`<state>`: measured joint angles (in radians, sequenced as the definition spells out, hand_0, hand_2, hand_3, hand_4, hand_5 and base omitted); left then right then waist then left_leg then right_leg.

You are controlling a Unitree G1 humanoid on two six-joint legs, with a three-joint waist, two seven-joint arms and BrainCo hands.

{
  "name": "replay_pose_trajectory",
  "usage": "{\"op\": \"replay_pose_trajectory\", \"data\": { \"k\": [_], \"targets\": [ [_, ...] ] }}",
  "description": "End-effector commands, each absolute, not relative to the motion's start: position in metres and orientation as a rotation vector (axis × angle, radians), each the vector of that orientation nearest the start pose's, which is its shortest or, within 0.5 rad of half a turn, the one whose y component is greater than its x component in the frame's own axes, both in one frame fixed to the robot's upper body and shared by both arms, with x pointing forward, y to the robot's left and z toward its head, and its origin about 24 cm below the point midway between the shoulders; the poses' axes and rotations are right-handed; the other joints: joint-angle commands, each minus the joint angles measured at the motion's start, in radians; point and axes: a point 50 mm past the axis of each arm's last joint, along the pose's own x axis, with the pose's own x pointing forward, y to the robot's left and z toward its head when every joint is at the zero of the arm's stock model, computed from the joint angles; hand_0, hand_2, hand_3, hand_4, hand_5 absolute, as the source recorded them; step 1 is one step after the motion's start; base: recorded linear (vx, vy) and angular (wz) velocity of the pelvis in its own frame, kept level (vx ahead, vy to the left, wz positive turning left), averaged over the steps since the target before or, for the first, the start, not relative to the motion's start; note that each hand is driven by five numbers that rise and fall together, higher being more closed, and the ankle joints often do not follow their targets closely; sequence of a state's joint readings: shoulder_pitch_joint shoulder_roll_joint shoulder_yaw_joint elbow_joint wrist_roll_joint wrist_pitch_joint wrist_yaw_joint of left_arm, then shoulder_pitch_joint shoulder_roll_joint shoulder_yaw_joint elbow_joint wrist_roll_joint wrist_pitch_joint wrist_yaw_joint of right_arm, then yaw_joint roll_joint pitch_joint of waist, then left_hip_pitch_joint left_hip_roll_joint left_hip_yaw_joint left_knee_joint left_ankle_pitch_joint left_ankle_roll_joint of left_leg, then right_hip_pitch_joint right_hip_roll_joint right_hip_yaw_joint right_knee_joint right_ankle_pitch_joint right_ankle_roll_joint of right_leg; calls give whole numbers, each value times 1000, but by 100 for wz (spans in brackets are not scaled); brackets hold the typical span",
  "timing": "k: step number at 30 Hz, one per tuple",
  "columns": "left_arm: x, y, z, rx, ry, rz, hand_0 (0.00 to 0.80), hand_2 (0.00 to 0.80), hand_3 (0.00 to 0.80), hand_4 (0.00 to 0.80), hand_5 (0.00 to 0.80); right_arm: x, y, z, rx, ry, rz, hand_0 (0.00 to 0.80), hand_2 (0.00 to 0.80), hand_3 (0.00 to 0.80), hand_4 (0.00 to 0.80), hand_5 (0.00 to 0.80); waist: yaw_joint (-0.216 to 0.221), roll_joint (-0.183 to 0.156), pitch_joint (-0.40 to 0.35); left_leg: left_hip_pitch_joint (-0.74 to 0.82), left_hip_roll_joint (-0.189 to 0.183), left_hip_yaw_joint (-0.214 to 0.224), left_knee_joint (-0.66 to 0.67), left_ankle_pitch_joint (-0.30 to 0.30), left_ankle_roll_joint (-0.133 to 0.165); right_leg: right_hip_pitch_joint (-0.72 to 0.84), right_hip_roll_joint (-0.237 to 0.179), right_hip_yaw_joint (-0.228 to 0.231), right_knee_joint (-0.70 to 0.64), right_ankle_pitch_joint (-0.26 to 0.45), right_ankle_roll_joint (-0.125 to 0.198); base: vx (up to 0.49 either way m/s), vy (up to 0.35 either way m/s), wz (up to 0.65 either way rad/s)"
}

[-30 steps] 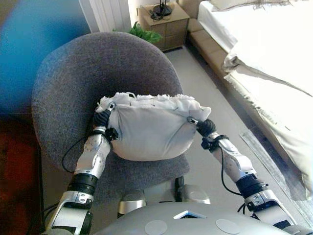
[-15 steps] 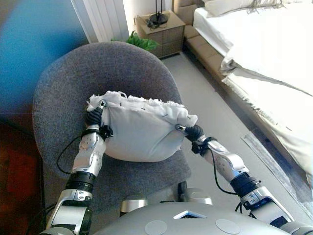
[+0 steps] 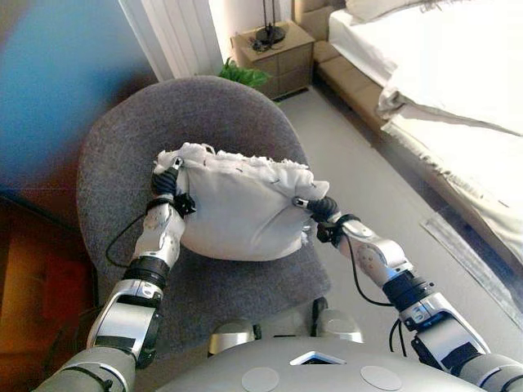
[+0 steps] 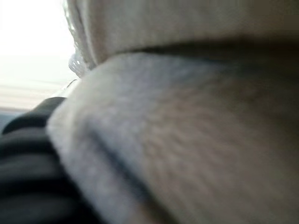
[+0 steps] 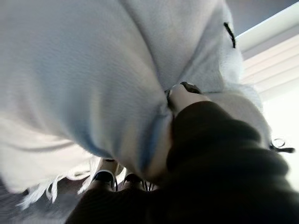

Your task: Pick up the cushion and take it to the sofa

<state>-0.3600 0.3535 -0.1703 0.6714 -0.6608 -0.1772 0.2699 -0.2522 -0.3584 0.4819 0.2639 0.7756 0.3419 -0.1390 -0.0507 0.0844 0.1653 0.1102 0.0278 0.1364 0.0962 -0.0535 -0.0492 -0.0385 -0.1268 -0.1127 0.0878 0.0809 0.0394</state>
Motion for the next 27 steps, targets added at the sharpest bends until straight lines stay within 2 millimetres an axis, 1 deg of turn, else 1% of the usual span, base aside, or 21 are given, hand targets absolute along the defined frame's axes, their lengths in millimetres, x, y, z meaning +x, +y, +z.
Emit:
{"op": "replay_pose_trajectory", "data": {
  "k": [1, 3, 5, 8, 9, 10, 13, 15, 19, 22, 24, 27],
  "targets": [
    [356, 188, 84, -293, -101, 203, 800, 800, 800, 800, 800, 284, -50, 46, 257, 402, 595, 800, 800, 800, 800, 800, -23, -28, 39, -138, -6, -46, 203, -27, -30, 4, -72, 22, 39, -59, 64, -5, 64, -6],
    [360, 189, 87, -330, -99, 194, 800, 800, 800, 800, 800, 288, -52, 48, 232, 395, 594, 800, 800, 800, 800, 800, -32, -21, 52, -145, -11, -47, 207, -23, -32, -2, -73, 24, 40, -58, 61, -4, 79, -8],
    [365, 185, 90, -313, -92, 153, 800, 800, 800, 800, 800, 294, -52, 54, 203, 374, 594, 800, 800, 800, 800, 800, -43, -12, 63, -160, -13, -45, 216, -14, -33, -15, -74, 28, 43, -58, 57, -18, 74, -10],
    [365, 177, 85, -357, -80, 113, 800, 800, 800, 800, 800, 297, -57, 53, 183, 387, 585, 800, 800, 800, 800, 800, -52, -7, 68, -171, -16, -44, 220, -9, -34, -26, -77, 33, 49, -58, 55, 14, 48, -7],
    [364, 176, 83, -379, -71, 114, 439, 439, 439, 439, 439, 297, -60, 50, 174, 396, 580, 63, 63, 63, 63, 63, -55, -7, 68, -169, -16, -41, 220, -10, -33, -25, -78, 34, 49, -59, 55, 58, 20, -8],
    [362, 175, 78, -396, -51, 124, 0, 0, 0, 0, 0, 295, -64, 44, 165, 409, 575, 0, 0, 0, 0, 0, -57, -8, 67, -167, -15, -39, 224, -9, -33, -20, -79, 33, 47, -59, 55, 77, -8, 0],
    [358, 174, 69, -403, -25, 156, 0, 0, 0, 0, 0, 291, -68, 37, 173, 428, 566, 0, 0, 0, 0, 0, -60, -15, 65, -161, -12, -38, 234, -7, -32, -10, -80, 30, 48, -59, 53, 90, -37, 0],
    [353, 176, 62, -386, -11, 185, 0, 0, 0, 0, 0, 287, -75, 33, 181, 443, 550, 0, 0, 0, 0, 0, -63, -18, 59, -153, -11, -38, 237, -5, -32, 1, -80, 28, 47, -61, 52, 86, -13, -5],
    [342, 182, 48, -452, 5, 238, 0, 0, 0, 0, 0, 280, -91, 22, 180, 469, 513, 0, 0, 0, 0, 0, -67, -14, 44, -134, -13, -37, 235, -2, -33, 27, -87, 22, 41, -69, 53, 83, 43, -1],
    [330, 181, 35, -452, 19, 239, 0, 0, 0, 0, 0, 275, -102, 18, 188, 470, 471, 0, 0, 0, 0, 0, -63, -10, 33, -117, -13, -37, 229, 3, -33, 46, -91, 13, 39, -75, 54, 67, 49, 0],
    [322, 181, 28, -382, 18, 233, 0, 0, 0, 0, 0, 272, -109, 17, 218, 461, 444, 0, 0, 0, 0, 0, -61, -10, 26, -109, -14, -39, 226, 1, -30, 56, -93, 11, 38, -79, 55, 50, 44, 0],
    [312, 181, 22, -260, 3, 199, 0, 0, 0, 0, 0, 266, -119, 16, 236, 448, 419, 0, 0, 0, 0, 0, -57, -11, 17, -98, -19, -42, 217, -6, -27, 68, -94, 10, 34, -82, 58, 31, 31, 2]
  ]
}}
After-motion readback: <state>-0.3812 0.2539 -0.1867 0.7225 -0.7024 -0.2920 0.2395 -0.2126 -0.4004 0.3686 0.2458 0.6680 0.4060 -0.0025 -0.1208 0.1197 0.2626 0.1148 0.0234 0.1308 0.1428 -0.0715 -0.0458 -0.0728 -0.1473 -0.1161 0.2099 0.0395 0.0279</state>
